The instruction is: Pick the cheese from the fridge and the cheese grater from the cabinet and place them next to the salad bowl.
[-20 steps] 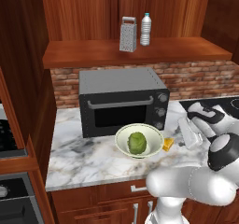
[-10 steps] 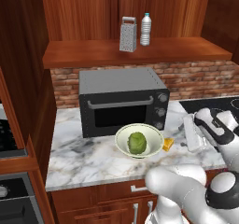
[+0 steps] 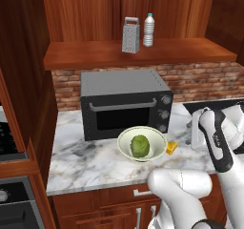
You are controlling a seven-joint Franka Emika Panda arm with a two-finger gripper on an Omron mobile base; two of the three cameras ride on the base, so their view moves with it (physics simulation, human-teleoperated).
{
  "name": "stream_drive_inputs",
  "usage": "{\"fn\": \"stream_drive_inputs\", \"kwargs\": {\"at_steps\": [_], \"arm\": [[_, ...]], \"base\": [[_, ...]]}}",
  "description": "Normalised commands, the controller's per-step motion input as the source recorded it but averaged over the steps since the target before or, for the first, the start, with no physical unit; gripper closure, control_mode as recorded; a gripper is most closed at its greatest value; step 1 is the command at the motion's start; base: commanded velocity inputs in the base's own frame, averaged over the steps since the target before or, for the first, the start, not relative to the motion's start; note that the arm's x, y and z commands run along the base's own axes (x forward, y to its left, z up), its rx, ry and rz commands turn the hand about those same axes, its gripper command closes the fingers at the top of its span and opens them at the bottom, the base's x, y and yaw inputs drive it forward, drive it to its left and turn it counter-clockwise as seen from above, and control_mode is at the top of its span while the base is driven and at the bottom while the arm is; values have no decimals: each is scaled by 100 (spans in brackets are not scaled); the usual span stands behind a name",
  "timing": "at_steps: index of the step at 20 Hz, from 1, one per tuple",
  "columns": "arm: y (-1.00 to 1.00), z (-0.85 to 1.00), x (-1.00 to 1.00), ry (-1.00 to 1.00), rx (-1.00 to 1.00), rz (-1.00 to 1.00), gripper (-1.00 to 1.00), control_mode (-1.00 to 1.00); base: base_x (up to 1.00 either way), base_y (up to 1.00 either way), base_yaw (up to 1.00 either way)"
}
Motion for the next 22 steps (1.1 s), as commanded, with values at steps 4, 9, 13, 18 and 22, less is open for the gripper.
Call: {"fn": "stream_drive_inputs", "kwargs": {"at_steps": [4, 9, 13, 18, 22], "arm": [[1, 71, -67, 7, 0, -16, -100, -100], [7, 47, -57, 0, -3, -34, -100, -100], [1, 54, -59, 0, 6, -42, -100, -100], [2, 56, -79, 0, 22, -48, -100, -100], [9, 66, -85, -2, 26, -51, -100, -100]], "base": [[0, 0, 0], [0, 0, 0], [0, 0, 0], [0, 0, 0], [0, 0, 0]]}}
